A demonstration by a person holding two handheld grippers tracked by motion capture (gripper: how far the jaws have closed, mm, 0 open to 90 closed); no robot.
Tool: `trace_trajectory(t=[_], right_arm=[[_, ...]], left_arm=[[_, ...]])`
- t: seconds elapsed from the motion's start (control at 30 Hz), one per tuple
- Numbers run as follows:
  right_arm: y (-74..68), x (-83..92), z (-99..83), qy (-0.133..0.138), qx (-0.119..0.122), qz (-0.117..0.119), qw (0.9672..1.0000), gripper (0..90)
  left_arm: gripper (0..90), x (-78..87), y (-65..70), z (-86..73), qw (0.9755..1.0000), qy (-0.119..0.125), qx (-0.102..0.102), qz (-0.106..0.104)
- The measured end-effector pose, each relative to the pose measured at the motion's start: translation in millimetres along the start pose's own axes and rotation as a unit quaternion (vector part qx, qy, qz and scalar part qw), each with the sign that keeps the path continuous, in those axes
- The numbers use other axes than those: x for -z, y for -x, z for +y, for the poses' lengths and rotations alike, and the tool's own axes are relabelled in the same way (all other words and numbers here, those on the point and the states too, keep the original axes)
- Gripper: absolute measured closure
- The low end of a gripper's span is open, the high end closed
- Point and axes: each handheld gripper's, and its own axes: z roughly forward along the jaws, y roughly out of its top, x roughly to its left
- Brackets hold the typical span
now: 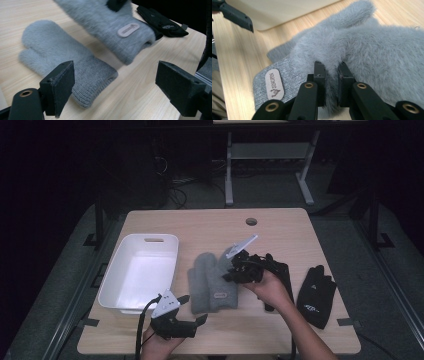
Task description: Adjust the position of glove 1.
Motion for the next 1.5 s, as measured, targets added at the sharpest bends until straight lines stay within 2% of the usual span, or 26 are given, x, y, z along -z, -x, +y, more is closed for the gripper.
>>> trace_trajectory(t=[0.03, 0.13, 0.2, 0.3, 0.4, 0.53, 0.67, 0.73, 0.83, 0.87, 0.9, 0.93, 0.97, 1.0, 1.07, 1.17, 1.2, 1.23, 1.27, 1.4, 1.5], right_arm=[[0.0, 0.0, 0.0, 0.0, 0.0, 0.0, 1.0, 81.0], [-0.9, -12.7, 13.6, -0.008, 0.01, 0.011, 0.9999, 80.9], [-2.3, -21.5, 21.5, -0.013, 0.014, 0.017, 0.9997, 80.9], [-2.8, -27.3, 26.9, -0.01, 0.008, 0.03, 0.9995, 80.9], [-6.4, -38.2, 37.4, -0.019, 0.017, 0.038, 0.9989, 80.5], [-5.0, -51.0, 39.3, -0.034, 0.018, 0.04, 0.9985, 79.9], [-2.1, -59.8, 39.1, -0.038, 0.016, 0.043, 0.9982, 78.8], [-0.9, -65.6, 38.6, -0.041, 0.024, 0.038, 0.9981, 76.6], [1.8, -73.9, 34.8, -0.04, 0.011, 0.045, 0.9981, 69.7], [3.6, -76.5, 31.7, -0.034, 0.006, 0.048, 0.9983, 59.3], [3.6, -76.5, 31.7, -0.034, 0.006, 0.048, 0.9983, 59.3], [4.6, -76.6, 30.5, -0.032, 0.006, 0.049, 0.9982, 53.7], [7.5, -71.8, 27.6, -0.02, -0.009, 0.051, 0.9985, 42.3], [9.3, -69.6, 26.6, -0.013, -0.015, 0.051, 0.9985, 39.6], [12.2, -66.6, 25.1, -0.003, -0.021, 0.053, 0.9984, 36.5], [23.6, -56.2, 21.6, 0.012, -0.053, 0.044, 0.9975, 31.1], [23.6, -56.2, 21.6, 0.012, -0.053, 0.044, 0.9975, 31.1], [29.3, -53.2, 19.9, 0.013, -0.053, 0.029, 0.9981, 30.7], [29.3, -53.2, 19.9, 0.013, -0.053, 0.029, 0.9981, 30.7], [43.0, -49.5, 17.6, 0.014, -0.079, 0.028, 0.9964, 28.6], [55.6, -47.5, 18.1, 0.015, -0.099, 0.029, 0.9946, 27.3]], left_arm=[[15.5, 0.1, 0.3, -0.1, 1.0, 0.006, 0.006, -0.001], [15.5, 2.8, -1.0, 0.7, 1.0, 0.006, 0.004, 0.002], [15.5, 3.7, -3.0, 1.4, 1.0, 0.003, -0.006, 0.004], [15.5, 4.4, -2.3, 1.4, 1.0, 0.004, 0.003, 0.003], [15.5, 5.0, -2.9, 2.2, 1.0, 0.006, 0.004, 0.004], [15.5, 5.3, -5.2, 2.5, 0.9999, 0.007, 0.009, 0.004], [15.6, 3.5, -6.6, 3.6, 1.0, 0.0, 0.008, 0.006], [15.6, 2.2, -7.1, 4.0, 0.9999, -0.001, 0.009, 0.007], [15.6, 1.4, -8.8, 5.3, 0.9998, -0.004, 0.015, 0.009], [15.7, 1.2, -9.8, 6.0, 0.9998, -0.005, 0.016, 0.009], [15.7, 0.6, -10.2, 6.7, 0.9998, -0.003, 0.018, 0.008], [15.7, -0.2, -9.8, 7.7, 0.9997, -0.005, 0.022, 0.008], [15.9, -0.9, -9.8, 9.0, 0.9998, -0.004, 0.018, 0.011], [16.0, -1.3, -9.2, 9.8, 0.9997, -0.006, 0.021, 0.012], [16.1, -3.1, -9.3, 12.7, 0.9995, -0.008, 0.027, 0.013], [16.3, -3.3, -10.8, 15.4, 0.9993, -0.01, 0.032, 0.019], [16.3, -3.7, -11.7, 15.7, 0.999, -0.012, 0.037, 0.021], [16.5, -4.3, -13.2, 15.9, 0.9988, -0.015, 0.04, 0.023], [16.5, -5.4, -13.9, 16.0, 0.9983, -0.017, 0.049, 0.025], [16.8, -11.5, -18.2, 16.9, 0.9964, -0.029, 0.075, 0.028], [19.0, -19.1, -17.3, 18.6, 0.9953, -0.036, 0.084, 0.034]])
